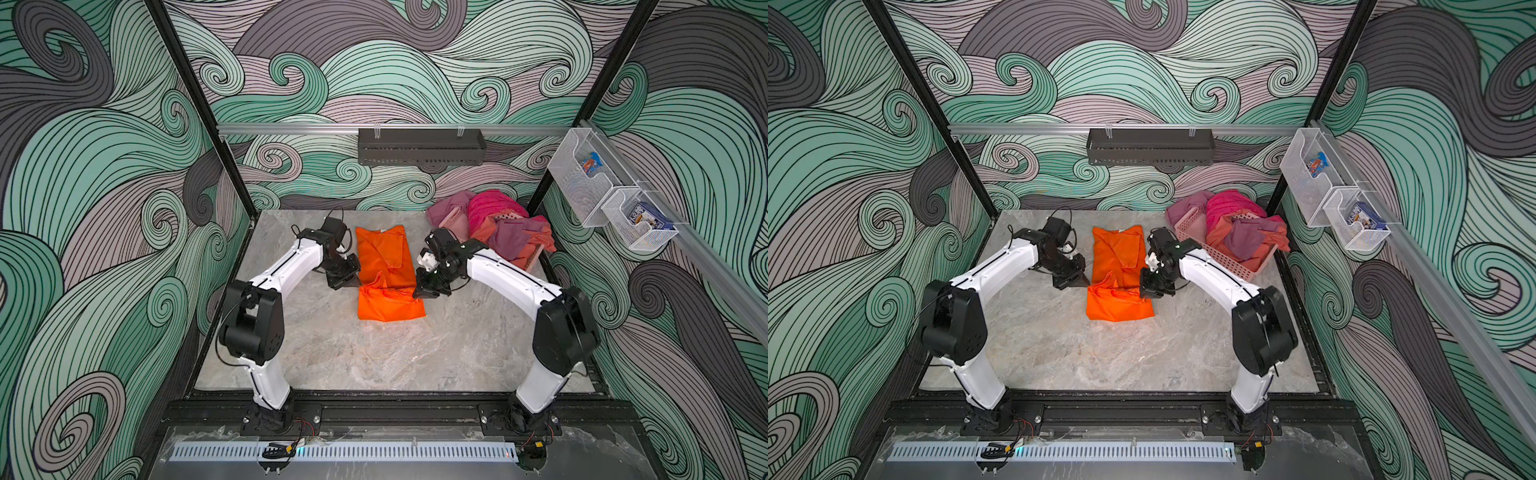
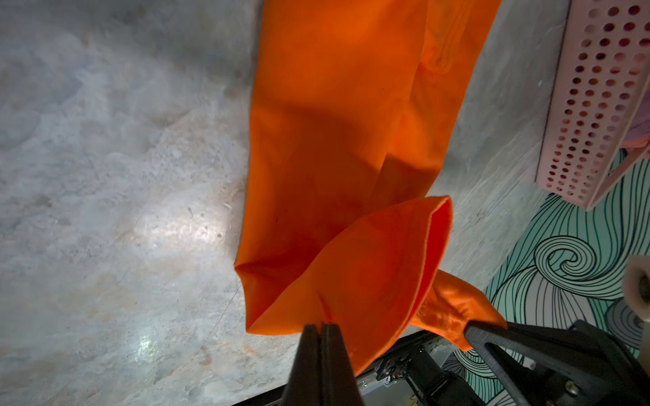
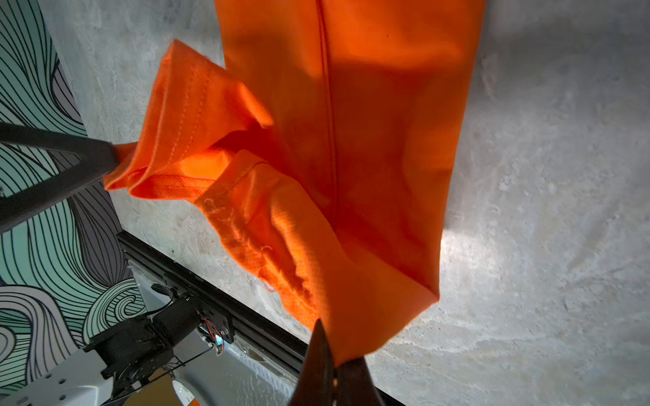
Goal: Fold and stack t-shirts
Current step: Fold the T-shirt.
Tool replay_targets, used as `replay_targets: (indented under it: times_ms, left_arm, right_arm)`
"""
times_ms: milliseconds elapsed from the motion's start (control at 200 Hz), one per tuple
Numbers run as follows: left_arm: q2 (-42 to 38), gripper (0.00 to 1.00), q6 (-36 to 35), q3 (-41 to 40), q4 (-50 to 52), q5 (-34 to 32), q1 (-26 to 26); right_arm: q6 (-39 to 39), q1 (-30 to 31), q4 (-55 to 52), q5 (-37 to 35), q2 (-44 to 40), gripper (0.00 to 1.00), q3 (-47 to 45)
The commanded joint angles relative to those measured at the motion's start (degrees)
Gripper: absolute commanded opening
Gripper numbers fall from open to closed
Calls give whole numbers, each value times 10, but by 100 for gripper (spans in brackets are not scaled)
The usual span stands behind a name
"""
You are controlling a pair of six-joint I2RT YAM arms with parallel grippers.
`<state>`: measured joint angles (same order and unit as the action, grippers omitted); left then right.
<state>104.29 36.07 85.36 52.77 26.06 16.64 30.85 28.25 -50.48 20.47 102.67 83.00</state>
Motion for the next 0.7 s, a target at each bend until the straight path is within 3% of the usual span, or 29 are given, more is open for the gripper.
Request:
replay_targets:
  times_ms: [0, 275, 345, 420, 480, 520, 565, 620, 670, 695]
  left_arm:
    - [49, 0, -35, 59, 31, 35, -15]
    - [155, 0, -52, 137, 41, 65, -41]
    - [175, 0, -54, 144, 27, 67, -48]
    - [190, 0, -54, 156, 6, 71, -57]
    - [197, 0, -51, 164, -20, 73, -64]
    - [199, 16, -53, 168, -45, 76, -67]
    - [197, 45, -51, 173, -67, 69, -70]
    - [192, 65, -49, 177, -91, 65, -71]
    - [185, 96, -43, 185, -98, 59, -73]
    - [180, 98, -43, 186, -101, 58, -74]
  right_arm:
    - [-27, -22, -14, 37, 40, 0, 52]
    - [-30, -67, -25, 52, 147, 0, 140]
    - [-23, -72, -25, 49, 168, 34, 157]
    - [-22, -72, -23, 45, 183, 44, 176]
    - [-22, -72, -23, 40, 189, 60, 190]
    - [-23, -71, -23, 32, 189, 63, 197]
    - [-22, -71, -23, 24, 186, 66, 201]
    - [-24, -69, -23, 16, 182, 67, 204]
    - [-24, -68, -24, 15, 178, 67, 203]
    - [-23, -67, -23, 14, 174, 67, 201]
